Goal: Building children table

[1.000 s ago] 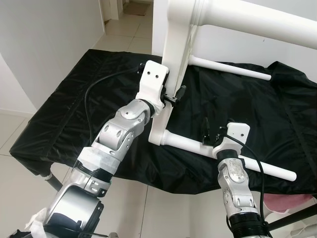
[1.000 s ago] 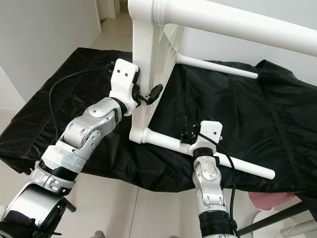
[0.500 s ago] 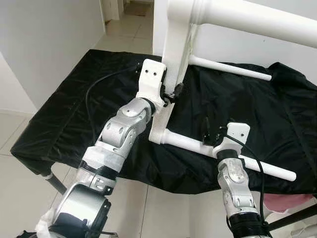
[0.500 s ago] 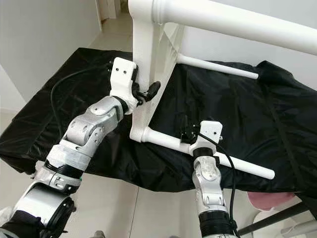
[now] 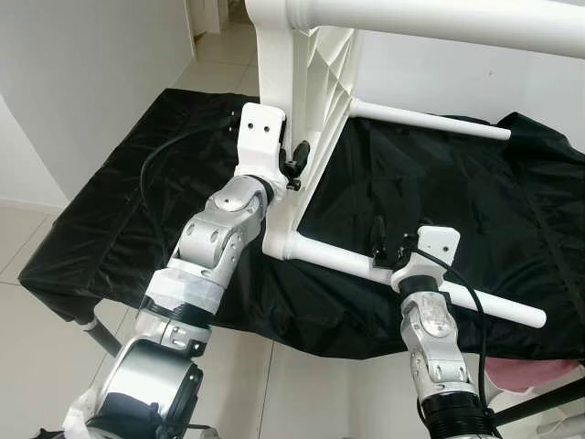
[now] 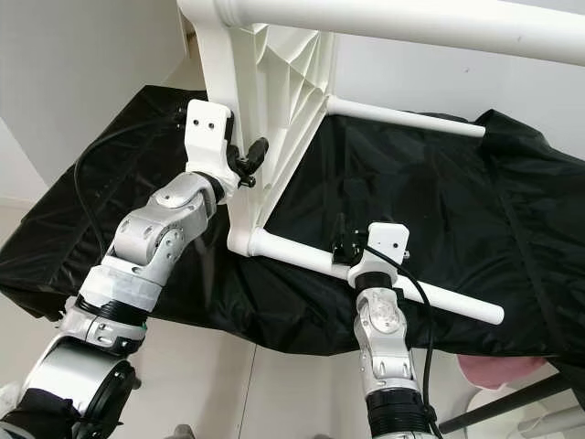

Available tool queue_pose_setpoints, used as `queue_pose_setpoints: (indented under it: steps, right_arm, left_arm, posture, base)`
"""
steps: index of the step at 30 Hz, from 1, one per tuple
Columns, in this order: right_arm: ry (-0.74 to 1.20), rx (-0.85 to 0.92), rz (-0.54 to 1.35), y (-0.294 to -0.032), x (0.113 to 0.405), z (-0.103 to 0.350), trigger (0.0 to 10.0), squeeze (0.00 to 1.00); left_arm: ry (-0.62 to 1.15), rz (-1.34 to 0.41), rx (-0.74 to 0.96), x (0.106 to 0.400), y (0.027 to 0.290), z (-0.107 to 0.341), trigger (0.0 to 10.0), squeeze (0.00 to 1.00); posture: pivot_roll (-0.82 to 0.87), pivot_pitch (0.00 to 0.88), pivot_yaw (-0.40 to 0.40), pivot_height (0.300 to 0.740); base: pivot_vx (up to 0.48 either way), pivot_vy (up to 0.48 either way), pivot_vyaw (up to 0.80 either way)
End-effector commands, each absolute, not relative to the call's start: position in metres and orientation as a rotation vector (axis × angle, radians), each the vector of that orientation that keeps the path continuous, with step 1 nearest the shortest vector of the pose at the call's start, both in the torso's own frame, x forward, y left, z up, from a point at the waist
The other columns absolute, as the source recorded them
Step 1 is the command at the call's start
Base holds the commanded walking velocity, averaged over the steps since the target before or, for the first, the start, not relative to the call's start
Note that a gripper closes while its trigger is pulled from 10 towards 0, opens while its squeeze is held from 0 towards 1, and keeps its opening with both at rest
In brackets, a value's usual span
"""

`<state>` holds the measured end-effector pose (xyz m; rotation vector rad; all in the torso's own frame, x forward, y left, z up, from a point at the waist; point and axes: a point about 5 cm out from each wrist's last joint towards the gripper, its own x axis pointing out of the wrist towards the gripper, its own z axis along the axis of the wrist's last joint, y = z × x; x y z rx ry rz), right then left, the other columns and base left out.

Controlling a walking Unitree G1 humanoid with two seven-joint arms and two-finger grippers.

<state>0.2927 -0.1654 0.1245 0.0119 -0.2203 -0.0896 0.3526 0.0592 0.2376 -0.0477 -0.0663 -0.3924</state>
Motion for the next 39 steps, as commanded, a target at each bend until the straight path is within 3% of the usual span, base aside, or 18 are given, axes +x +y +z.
queue_pose_setpoints:
  steps: [1, 15, 39]
  right_arm:
    - [-0.212, 0.010, -0.099, -0.168, 0.290, 0.121, 10.0, 0.00]
    - [-0.211, 0.007, -0.076, -0.166, 0.297, 0.122, 10.0, 0.00]
    - [-0.219, -0.012, 0.000, -0.159, 0.317, 0.128, 10.0, 0.00]
  left_arm:
    - [-0.044, -0.356, -0.041, 0.354, 0.068, 0.233, 0.0, 0.00]
    - [-0.126, -0.189, 0.052, 0.337, 0.121, 0.239, 0.0, 0.00]
    - [-0.272, -0.035, 0.111, 0.287, 0.161, 0.248, 0.0, 0.00]
  posture:
    - [-0.01, 0.000, 0.000, 0.740]
    - [0.03, 0.000, -0.023, 0.740]
    - [0.09, 0.000, -0.070, 0.740]
  base:
    - [0.000, 0.000, 0.00]
    - [0.000, 0.000, 0.00]
    - [0.000, 0.000, 0.00]
